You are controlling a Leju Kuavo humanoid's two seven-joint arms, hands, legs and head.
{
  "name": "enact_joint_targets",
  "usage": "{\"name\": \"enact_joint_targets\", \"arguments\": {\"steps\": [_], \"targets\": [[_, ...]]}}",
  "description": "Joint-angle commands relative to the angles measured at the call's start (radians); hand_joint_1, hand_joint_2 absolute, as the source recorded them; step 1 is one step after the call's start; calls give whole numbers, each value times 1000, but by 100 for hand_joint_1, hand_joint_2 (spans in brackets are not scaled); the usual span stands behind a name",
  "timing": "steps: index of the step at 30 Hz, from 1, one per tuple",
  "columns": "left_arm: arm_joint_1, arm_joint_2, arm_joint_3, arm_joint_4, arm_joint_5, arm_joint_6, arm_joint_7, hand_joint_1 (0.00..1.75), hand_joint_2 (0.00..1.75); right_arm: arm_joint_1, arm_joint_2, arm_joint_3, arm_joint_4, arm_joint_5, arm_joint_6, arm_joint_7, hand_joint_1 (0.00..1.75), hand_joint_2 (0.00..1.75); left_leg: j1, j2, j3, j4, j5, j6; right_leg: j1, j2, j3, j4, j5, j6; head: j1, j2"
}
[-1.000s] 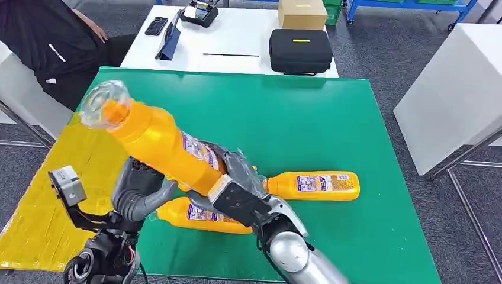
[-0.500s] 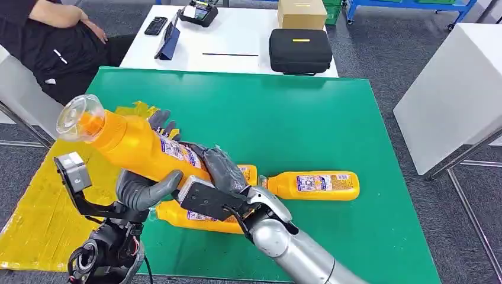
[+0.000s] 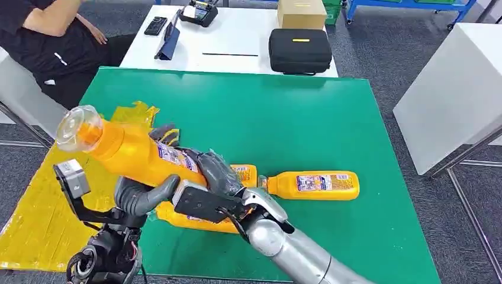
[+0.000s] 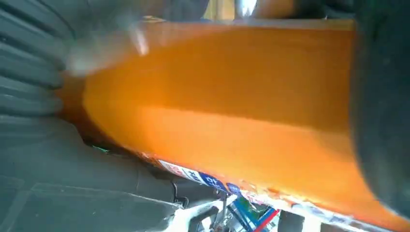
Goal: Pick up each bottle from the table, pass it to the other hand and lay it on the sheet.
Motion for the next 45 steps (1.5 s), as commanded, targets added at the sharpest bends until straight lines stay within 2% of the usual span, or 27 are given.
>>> {"name": "enact_joint_targets", "arguments": {"steps": [1, 6, 7, 8, 9, 11, 13, 14, 17, 22, 24, 31, 35, 45], "targets": [[15, 5, 20, 3, -3, 15, -39, 175, 175, 19, 11, 43, 84, -51, -54, -10, 175, 175, 0, -1, 2, 0, 0, 1, 1, -1, 2, -1, 0, -3, 0, 0], [65, -14, 131, -23, -35, 28, -38, 175, 175, 39, 4, -10, 47, -59, -70, 9, 175, 175, 0, -1, 3, 0, -2, 1, 1, 1, 3, 0, -1, -5, 0, 0], [72, -15, 139, -24, -37, 28, -37, 175, 175, 40, 1, -16, 44, -59, -71, 9, 108, 175, 0, 0, 2, 0, -1, 1, 1, 1, 2, 0, -1, -4, 0, 0], [85, -20, 157, -32, -45, 28, -37, 175, 175, 46, -1, -25, 30, -49, -82, 6, 0, 175, 0, 0, 1, 0, 0, 0, 1, 0, 1, 0, 0, -3, 0, 0], [98, -23, 181, -36, -77, 36, -48, 175, 175, 53, -10, -30, 13, -21, -100, 4, 0, 0, 1, -1, 3, 0, -1, 1, 1, 0, 2, 0, -1, -5, 0, 0], [134, -53, 254, -62, -267, 114, -32, 175, 175, 102, -30, -76, -66, -10, -103, 10, 0, 0, 0, -2, 4, 1, -2, 1, 1, 0, 3, 0, -2, -6, 0, 0], [157, -60, 320, -75, -512, 192, 20, 175, 175, 152, -59, -116, -141, -2, -86, 16, 0, 0, 0, 0, 1, 0, -1, 1, 0, 0, 1, -1, 0, -3, 0, 0], [164, -57, 366, -61, -646, 209, 52, 175, 175, 178, -68, -144, -179, -5, -68, 17, 0, 0, 0, -1, 2, 0, -2, 1, 1, 0, 2, 0, -2, -6, 0, 0], [168, -75, 428, -40, -732, 194, 66, 175, 175, 201, -68, -174, -207, 5, -49, 15, 0, 0, 0, -2, 2, 0, -2, 1, 1, -1, 3, 0, -2, -6, 0, 0], [148, -40, 483, 59, -983, 244, 114, 175, 175, 252, -89, -209, -260, 3, -34, 6, 0, 0, 0, -2, 3, -1, -1, 1, 1, -1, 3, -1, -2, -6, 0, 0], [122, 3, 453, 117, -1196, 261, 185, 175, 175, 255, -90, -209, -263, 17, -14, 16, 0, 0, 0, -2, 1, -1, 0, 0, 0, -1, 1, -1, -1, -4, 0, 0], [19, 68, 370, 343, -1445, 198, 292, 175, 175, 234, -93, -171, -239, 105, 51, 96, 0, 0, 0, -3, 2, -1, 0, 1, 0, -1, 1, -1, -1, -4, 0, 0], [-58, 64, 314, 536, -1562, 216, 330, 175, 175, 228, -84, -154, -205, 125, 77, 117, 0, 0, -1, -4, 3, -2, 1, 1, 0, -3, 3, -1, -1, -5, 0, 0], [-63, 63, 312, 557, -1566, 228, 331, 175, 175, 231, -86, -153, -203, 123, 77, 117, 0, 0, 0, -1, 2, -1, 0, 1, 0, 0, 1, -1, 0, -5, 0, 0]]}}
